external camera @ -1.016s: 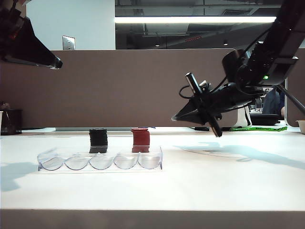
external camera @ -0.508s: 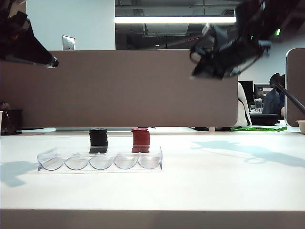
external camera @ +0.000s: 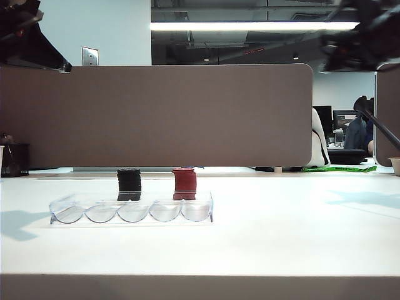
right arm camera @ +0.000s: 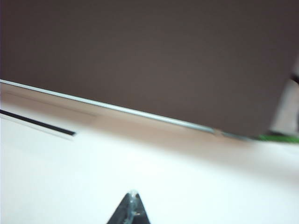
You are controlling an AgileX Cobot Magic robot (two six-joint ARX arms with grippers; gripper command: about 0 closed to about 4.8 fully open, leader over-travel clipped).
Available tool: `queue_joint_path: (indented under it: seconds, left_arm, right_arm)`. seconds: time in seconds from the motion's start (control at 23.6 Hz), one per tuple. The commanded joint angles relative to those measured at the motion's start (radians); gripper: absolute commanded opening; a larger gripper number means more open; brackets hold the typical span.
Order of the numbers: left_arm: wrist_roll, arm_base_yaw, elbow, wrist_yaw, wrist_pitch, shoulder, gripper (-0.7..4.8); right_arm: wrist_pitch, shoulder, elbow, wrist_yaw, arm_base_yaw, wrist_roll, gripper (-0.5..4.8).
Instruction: Pick up the chip in the box and place it on the pile of chips with the same color.
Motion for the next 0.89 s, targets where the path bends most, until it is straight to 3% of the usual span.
queue_joint_path:
  seconds: [0.04,0.13,0.38,0.89]
  left_arm:
    - [-0.046,0.002,0.006,-0.003,0.013,-0.014,-0.03]
    - [-0.049,0.002,0.006,-0.004,0.013,-0.026,-0.03]
    - [-0.053,0.002,0.005,-0.167,0.010,-0.128,-0.03]
    - [-0.052,0.002,-0.003,-0.245,-0.219,-0.382,-0.03]
  right_arm:
    - [0.082,-0.126,-0.135,0.000,-0.040,-0.003,-0.01]
    - [0.107,-0.214,-0.227,0.055,-0.040,-0.007,-0.01]
    - [0.137,-0.415,-0.420,0.199,0.029,-0.006,-0.01]
    - [0.164,-0.783,-0.711,0.229,0.027,0.005,-0.01]
